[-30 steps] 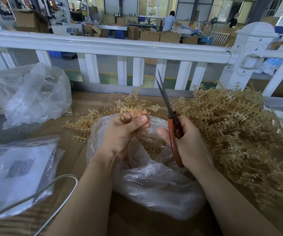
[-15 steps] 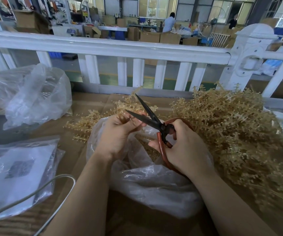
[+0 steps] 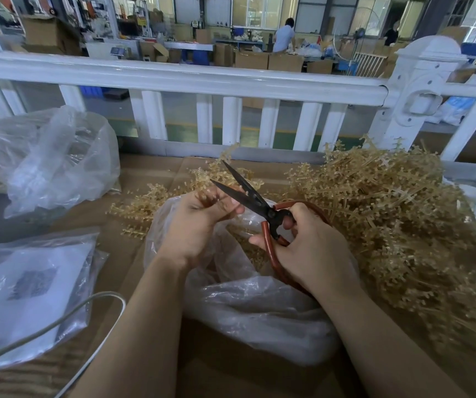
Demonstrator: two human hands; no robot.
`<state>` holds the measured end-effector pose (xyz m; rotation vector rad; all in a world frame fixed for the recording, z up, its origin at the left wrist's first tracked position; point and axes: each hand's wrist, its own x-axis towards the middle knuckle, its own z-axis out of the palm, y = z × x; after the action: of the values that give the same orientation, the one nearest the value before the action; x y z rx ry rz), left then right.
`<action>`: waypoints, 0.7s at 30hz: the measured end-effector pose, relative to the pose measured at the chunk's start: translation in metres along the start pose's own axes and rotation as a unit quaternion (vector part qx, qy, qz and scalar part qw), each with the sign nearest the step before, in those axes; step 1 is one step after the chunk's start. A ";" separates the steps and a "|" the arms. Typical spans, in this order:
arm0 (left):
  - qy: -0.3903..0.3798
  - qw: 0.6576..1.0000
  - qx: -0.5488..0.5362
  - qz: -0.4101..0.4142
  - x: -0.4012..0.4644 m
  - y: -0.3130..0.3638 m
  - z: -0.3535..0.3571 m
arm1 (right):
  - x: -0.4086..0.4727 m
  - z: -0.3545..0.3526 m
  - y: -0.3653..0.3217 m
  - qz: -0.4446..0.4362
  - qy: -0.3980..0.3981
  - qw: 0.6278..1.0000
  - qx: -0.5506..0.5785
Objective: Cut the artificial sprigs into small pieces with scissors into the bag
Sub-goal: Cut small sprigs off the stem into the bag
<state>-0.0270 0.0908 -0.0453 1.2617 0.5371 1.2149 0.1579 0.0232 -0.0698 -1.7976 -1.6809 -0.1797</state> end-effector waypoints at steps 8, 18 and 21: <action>-0.007 1.000 0.016 0.007 0.001 -0.002 -0.001 | 0.000 0.003 0.001 0.004 0.006 1.000 0.004; 0.030 0.995 0.095 0.030 -0.001 0.002 0.001 | -0.002 -0.002 0.001 -0.016 0.022 0.999 -0.017; 0.024 0.990 0.136 0.044 -0.004 0.005 0.005 | -0.001 -0.002 0.000 -0.017 0.024 0.999 -0.035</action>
<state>-0.0263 0.0849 -0.0406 1.5012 0.7063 1.2778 0.1583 0.0208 -0.0688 -1.8024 -1.6919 -0.2974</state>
